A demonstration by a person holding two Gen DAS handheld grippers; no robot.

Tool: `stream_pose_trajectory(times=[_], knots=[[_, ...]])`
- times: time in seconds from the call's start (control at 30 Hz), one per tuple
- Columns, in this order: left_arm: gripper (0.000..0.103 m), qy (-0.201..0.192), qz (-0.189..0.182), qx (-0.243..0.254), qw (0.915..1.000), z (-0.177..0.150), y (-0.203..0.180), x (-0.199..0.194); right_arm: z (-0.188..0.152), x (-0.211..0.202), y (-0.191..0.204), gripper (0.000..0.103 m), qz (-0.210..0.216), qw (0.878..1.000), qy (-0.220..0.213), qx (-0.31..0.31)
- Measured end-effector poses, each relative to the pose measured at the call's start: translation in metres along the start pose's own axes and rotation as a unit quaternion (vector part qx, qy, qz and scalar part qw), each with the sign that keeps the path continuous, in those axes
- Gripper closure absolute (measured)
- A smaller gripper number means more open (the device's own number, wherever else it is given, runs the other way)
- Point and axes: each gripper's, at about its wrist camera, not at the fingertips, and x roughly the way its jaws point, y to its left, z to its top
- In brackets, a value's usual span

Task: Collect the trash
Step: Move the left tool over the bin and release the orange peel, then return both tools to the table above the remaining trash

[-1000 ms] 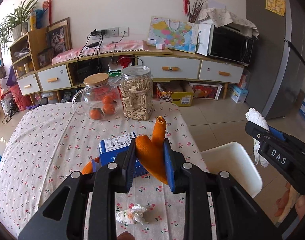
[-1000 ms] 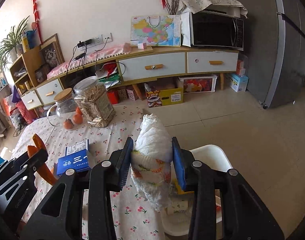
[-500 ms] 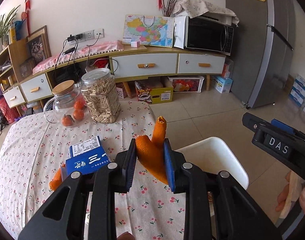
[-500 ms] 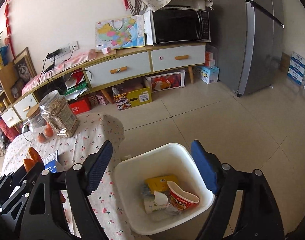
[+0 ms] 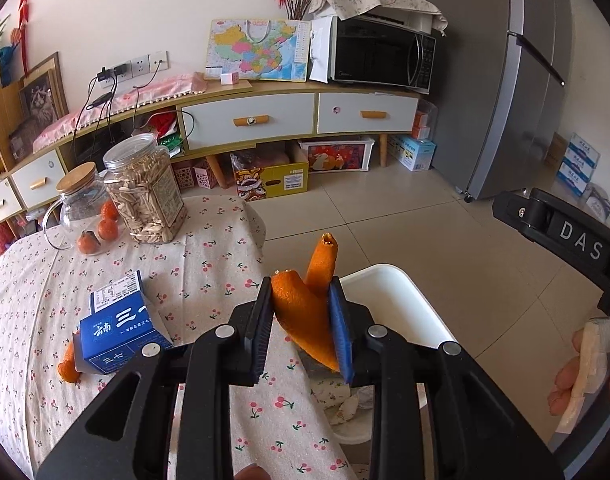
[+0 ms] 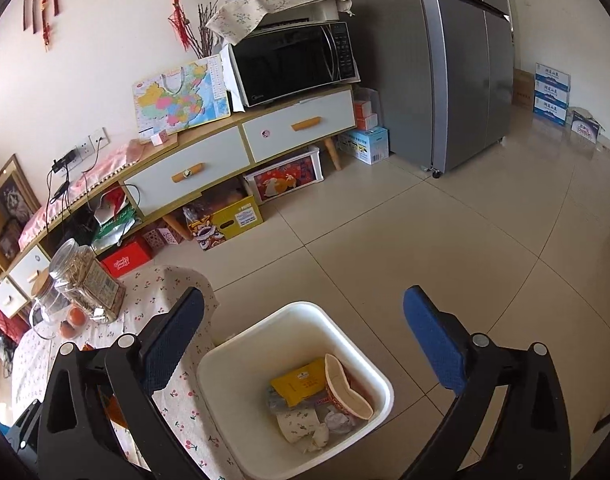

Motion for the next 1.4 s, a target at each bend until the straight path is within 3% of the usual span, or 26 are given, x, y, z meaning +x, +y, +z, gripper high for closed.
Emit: stream_pose_trajectory(times=[0.13,0.2,0.3,0.37,0.5,0.7,0.9,1.4], knots=[[0.074,0.015,-0.023,-0.006,0.9996,0.003,-0.009,0.011,0.002,0.0,-0.011,0.007,-0.006,1.0,-0.001,0.012],[0.062,0.033,-0.036,-0.012,0.9987,0.003,-0.012,0.018,0.002,0.0,-0.015,0.007,-0.009,1.0,-0.001,0.016],[0.052,0.048,-0.045,-0.022,0.9976,0.002,-0.012,0.026,0.001,0.0,-0.018,0.007,-0.013,1.0,0.0,0.016],[0.044,0.05,-0.04,-0.02,0.9978,-0.001,-0.013,0.027,0.0,0.001,-0.018,0.007,-0.017,1.0,0.0,0.013],[0.038,0.052,-0.026,-0.016,0.9982,-0.005,-0.007,0.026,-0.001,0.001,-0.012,0.007,-0.022,1.0,0.0,0.0],[0.024,0.035,0.021,-0.01,0.9991,-0.008,0.013,0.015,-0.008,-0.008,0.011,0.007,-0.028,0.999,-0.022,-0.036],[0.024,0.031,0.041,-0.016,0.9986,-0.018,0.041,0.009,-0.019,-0.014,0.036,0.007,-0.016,0.997,-0.037,-0.06],[0.023,0.032,0.09,-0.046,0.9944,-0.045,0.125,0.004,-0.066,-0.008,0.124,0.007,0.01,0.984,-0.014,-0.176]])
